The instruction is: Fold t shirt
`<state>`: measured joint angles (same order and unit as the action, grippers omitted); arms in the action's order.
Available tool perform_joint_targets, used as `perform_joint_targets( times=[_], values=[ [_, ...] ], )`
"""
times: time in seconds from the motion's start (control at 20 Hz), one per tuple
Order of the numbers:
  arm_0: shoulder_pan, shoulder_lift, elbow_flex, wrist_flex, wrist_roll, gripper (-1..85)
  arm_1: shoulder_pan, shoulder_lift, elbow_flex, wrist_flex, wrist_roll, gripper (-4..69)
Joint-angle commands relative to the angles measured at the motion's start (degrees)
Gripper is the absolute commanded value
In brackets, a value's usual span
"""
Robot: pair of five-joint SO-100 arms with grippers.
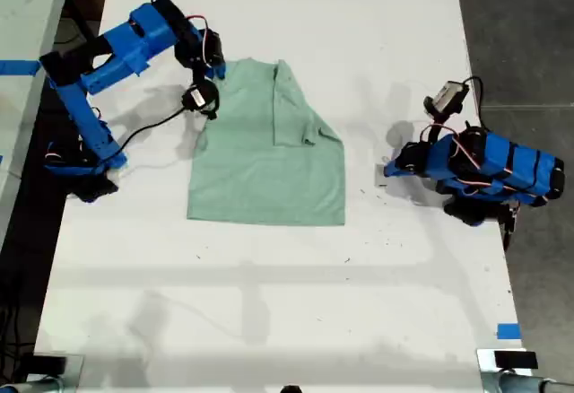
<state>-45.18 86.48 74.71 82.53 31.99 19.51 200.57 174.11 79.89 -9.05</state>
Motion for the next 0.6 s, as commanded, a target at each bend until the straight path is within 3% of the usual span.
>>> perform_joint_targets(
  times=[0.0, 0.15, 0.3, 0.4, 0.5, 0.55],
  values=[
    [8.9, -9.5, -19.2, 2.3, -5.3, 3.3, -0.9, 0.6, 1.7, 0.0, 0.1, -2.0],
    [13.4, -14.8, -19.4, -2.2, -6.9, 13.7, -0.9, 0.6, 1.7, 0.0, 0.0, -2.0],
    [13.9, -15.5, -19.4, -2.1, -6.5, 15.7, -1.0, 0.6, 1.7, 0.0, -0.2, -2.0],
    [11.1, -12.0, -19.3, 1.2, -5.4, 13.0, -1.1, 0.6, 1.7, 0.0, -0.2, -2.0],
    [5.4, -5.3, -17.7, 6.8, -4.6, 0.0, -1.1, 0.6, 1.7, 0.0, -0.2, -2.0],
    [2.7, -0.1, -15.3, 8.0, -3.4, 0.0, -1.1, 0.6, 1.7, 0.0, -0.2, -2.0]
  ],
)
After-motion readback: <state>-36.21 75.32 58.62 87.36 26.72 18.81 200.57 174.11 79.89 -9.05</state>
